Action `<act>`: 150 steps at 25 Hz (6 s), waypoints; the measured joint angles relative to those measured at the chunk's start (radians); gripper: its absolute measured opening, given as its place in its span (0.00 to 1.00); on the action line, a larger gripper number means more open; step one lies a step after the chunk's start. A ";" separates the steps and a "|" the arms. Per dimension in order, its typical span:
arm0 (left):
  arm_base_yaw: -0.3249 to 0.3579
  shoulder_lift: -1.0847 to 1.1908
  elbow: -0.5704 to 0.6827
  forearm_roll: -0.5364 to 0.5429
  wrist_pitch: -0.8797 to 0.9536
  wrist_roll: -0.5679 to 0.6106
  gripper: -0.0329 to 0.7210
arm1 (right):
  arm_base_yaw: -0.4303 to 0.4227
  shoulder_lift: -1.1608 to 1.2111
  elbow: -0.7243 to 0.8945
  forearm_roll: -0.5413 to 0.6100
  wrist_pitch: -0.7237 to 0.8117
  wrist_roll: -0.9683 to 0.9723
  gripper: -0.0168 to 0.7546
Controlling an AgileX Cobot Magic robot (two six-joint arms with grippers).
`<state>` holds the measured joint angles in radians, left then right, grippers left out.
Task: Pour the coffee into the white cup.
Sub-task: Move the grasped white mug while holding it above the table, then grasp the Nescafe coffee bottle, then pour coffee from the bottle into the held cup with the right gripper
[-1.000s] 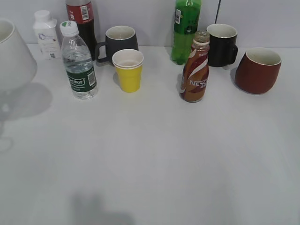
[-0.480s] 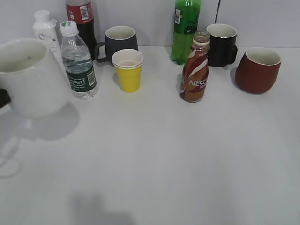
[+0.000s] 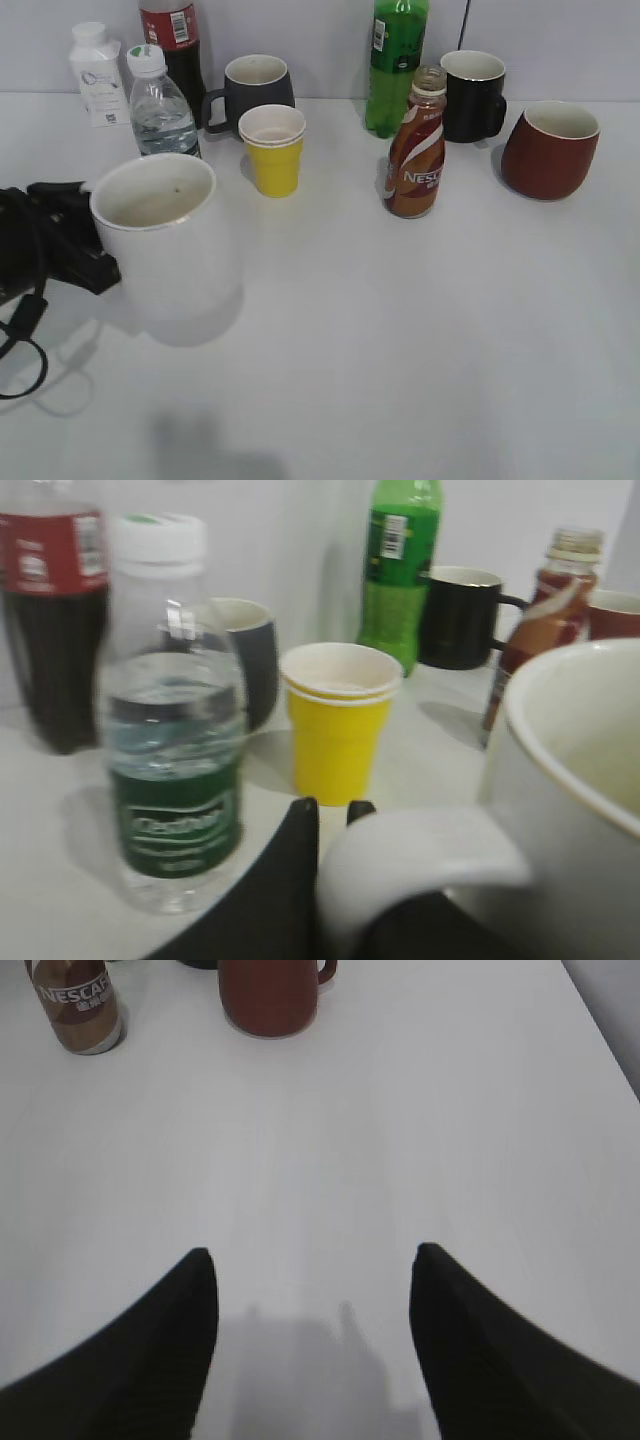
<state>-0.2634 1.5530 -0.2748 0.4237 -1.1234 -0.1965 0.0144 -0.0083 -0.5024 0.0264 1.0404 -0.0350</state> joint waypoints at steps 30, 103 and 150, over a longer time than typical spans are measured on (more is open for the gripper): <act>-0.067 0.072 -0.043 -0.014 -0.036 0.028 0.12 | 0.000 0.288 0.072 0.052 -0.831 0.001 0.64; -0.067 0.072 -0.043 -0.015 -0.036 0.028 0.12 | 0.425 2.144 -0.317 -0.041 -2.088 0.020 0.72; -0.067 0.072 -0.043 0.018 -0.036 0.028 0.13 | 0.648 1.790 -0.359 -0.375 -1.707 -0.037 0.71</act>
<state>-0.3303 1.6248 -0.3176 0.4419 -1.1591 -0.1685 0.6624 1.7815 -0.8618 -0.3485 -0.6664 -0.0716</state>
